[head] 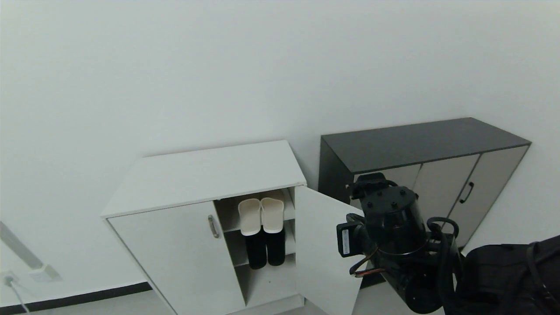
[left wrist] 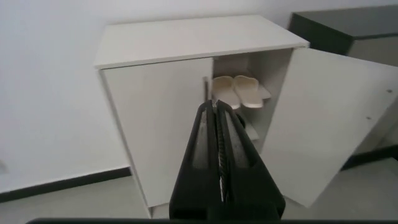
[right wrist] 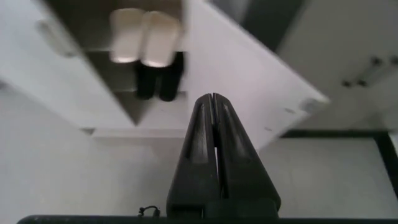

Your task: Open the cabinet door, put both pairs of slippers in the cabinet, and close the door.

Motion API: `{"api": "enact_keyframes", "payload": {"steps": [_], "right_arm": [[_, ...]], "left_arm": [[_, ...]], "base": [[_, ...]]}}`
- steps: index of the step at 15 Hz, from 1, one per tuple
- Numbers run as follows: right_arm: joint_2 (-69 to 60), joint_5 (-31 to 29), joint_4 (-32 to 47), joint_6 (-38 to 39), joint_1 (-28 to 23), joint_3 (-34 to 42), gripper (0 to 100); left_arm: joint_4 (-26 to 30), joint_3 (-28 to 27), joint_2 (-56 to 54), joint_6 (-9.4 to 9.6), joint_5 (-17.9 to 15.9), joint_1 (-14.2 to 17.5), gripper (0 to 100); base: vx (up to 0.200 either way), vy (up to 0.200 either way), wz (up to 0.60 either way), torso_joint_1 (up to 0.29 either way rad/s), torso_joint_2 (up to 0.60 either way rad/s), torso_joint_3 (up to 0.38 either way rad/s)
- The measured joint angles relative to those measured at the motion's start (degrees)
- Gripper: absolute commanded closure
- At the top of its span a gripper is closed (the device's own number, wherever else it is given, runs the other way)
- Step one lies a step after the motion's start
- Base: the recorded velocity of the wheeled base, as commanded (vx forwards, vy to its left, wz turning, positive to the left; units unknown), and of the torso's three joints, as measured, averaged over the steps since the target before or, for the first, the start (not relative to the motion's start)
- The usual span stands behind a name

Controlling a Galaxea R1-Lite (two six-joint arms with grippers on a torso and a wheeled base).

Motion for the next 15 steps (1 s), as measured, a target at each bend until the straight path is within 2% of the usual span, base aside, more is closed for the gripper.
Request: {"api": "enact_keyframes", "payload": {"steps": [4, 9, 10, 15], "right_arm": [[1.45, 0.30, -3.35, -0.59, -0.99, 0.00, 100], [2.78, 0.48, -3.60, -0.90, -2.62, -0.15, 100], [3.22, 0.89, -4.72, -0.94, -3.57, -0.39, 100], [7.46, 7.73, -8.24, -2.90, -12.57, -5.60, 100]], "left_arm": [[-0.01, 0.00, 0.00, -0.05, 0.02, -0.02, 100], [0.00, 0.00, 0.00, 0.01, -0.02, 0.05, 100], [-0.01, 0.00, 0.00, 0.01, 0.00, 0.02, 100], [-0.01, 0.00, 0.00, 0.01, 0.04, 0.02, 100]], "base": [[0.000, 0.000, 0.00, 0.000, 0.00, 0.000], [-0.200, 0.000, 0.00, 0.001, 0.00, 0.002], [-0.200, 0.000, 0.00, -0.002, -0.01, 0.002], [0.000, 0.000, 0.00, 0.000, 0.00, 0.000]]}}
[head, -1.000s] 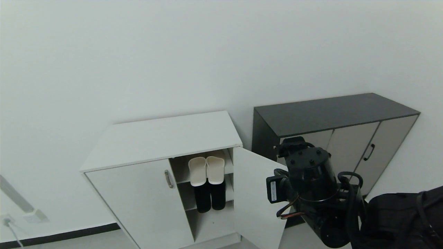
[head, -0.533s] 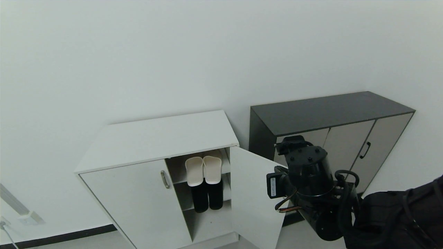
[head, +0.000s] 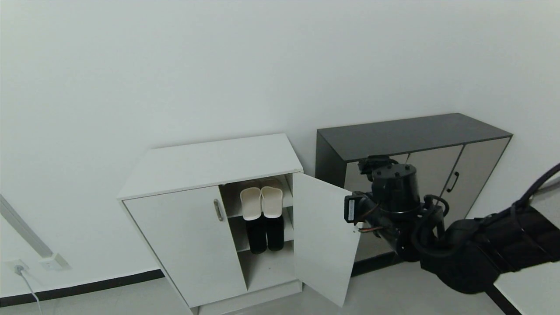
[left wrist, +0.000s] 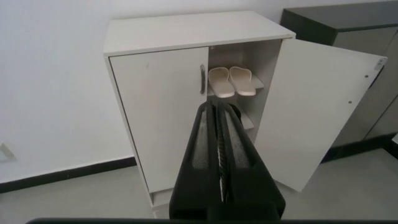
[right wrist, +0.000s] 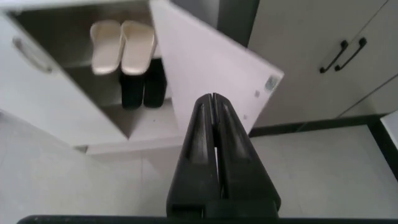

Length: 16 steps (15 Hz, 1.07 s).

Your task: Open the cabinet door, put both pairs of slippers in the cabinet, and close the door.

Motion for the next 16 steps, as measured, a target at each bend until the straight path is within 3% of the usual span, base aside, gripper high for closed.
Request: {"api": "enact_keyframes", "payload": {"steps": [4, 7, 16], "right_arm": [[5.40, 8.53, 2.29, -0.11, -8.37, -8.39, 100], [9.57, 10.95, 4.82, 0.16, -12.53, -14.20, 100], [19.27, 14.07, 6.21, 0.43, -16.53, -22.75, 100]], "left_arm": [[0.00, 0.00, 0.00, 0.00, -0.01, 0.00, 100], [0.00, 0.00, 0.00, 0.00, 0.00, 0.00, 100], [0.00, 0.00, 0.00, -0.06, -0.04, 0.00, 100]], "base": [[0.000, 0.000, 0.00, 0.000, 0.00, 0.000], [0.000, 0.000, 0.00, 0.000, 0.00, 0.000], [0.000, 0.000, 0.00, 0.000, 0.00, 0.000]]}}
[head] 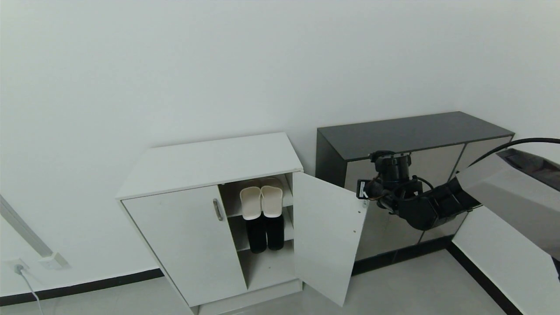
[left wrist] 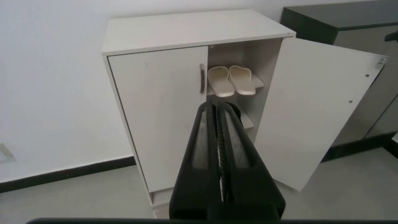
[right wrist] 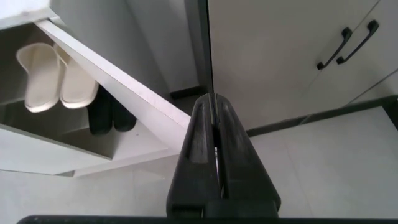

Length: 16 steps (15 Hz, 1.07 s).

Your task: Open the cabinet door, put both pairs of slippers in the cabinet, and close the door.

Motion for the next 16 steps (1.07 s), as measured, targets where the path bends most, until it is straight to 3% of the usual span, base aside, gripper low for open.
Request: {"api": "enact_keyframes", "payload": {"steps": [16], "right_arm": [[3.13, -0.09, 0.24, 0.15, -0.23, 0.66, 100]], "left_arm": [[0.00, 0.00, 0.00, 0.00, 0.02, 0.00, 100]], "base": [[0.000, 0.000, 0.00, 0.000, 0.00, 0.000]]}}
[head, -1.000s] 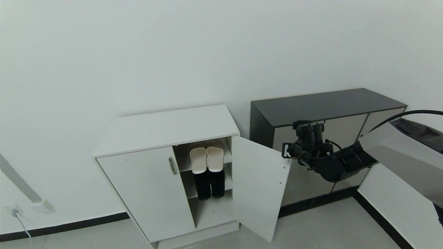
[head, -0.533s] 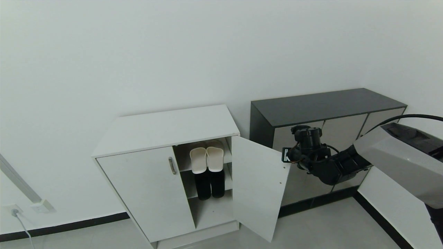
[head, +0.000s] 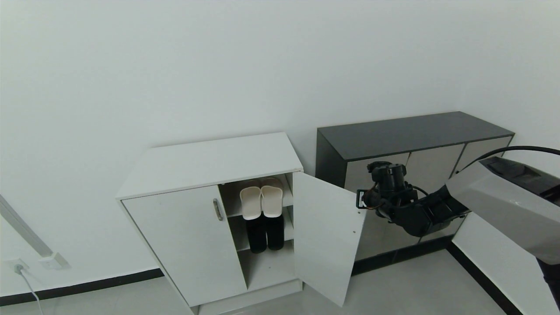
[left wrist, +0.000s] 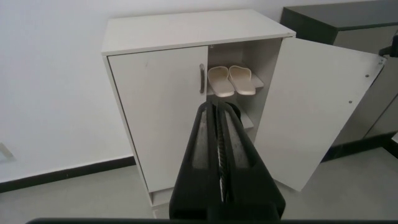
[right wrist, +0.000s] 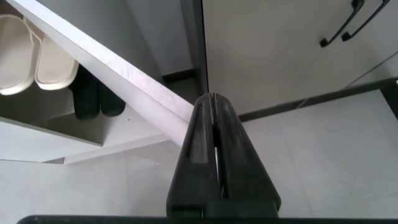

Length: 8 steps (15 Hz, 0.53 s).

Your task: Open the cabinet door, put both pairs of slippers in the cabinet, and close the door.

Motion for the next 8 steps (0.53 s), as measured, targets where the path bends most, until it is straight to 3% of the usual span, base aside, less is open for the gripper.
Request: {"api": "enact_keyframes", "payload": {"steps": [4, 8], "right_arm": [[-0.62, -0.05, -0.21, -0.06, 1.39, 2.12, 100], [-2.94, 0.00, -0.16, 0.65, 6.46, 6.86, 100]], "left_arm": [[0.00, 0.00, 0.00, 0.00, -0.02, 0.00, 100], [0.00, 0.00, 0.00, -0.02, -0.02, 0.00, 100]], "base": [[0.000, 0.000, 0.00, 0.000, 0.00, 0.000], [0.000, 0.000, 0.00, 0.000, 0.00, 0.000]]}}
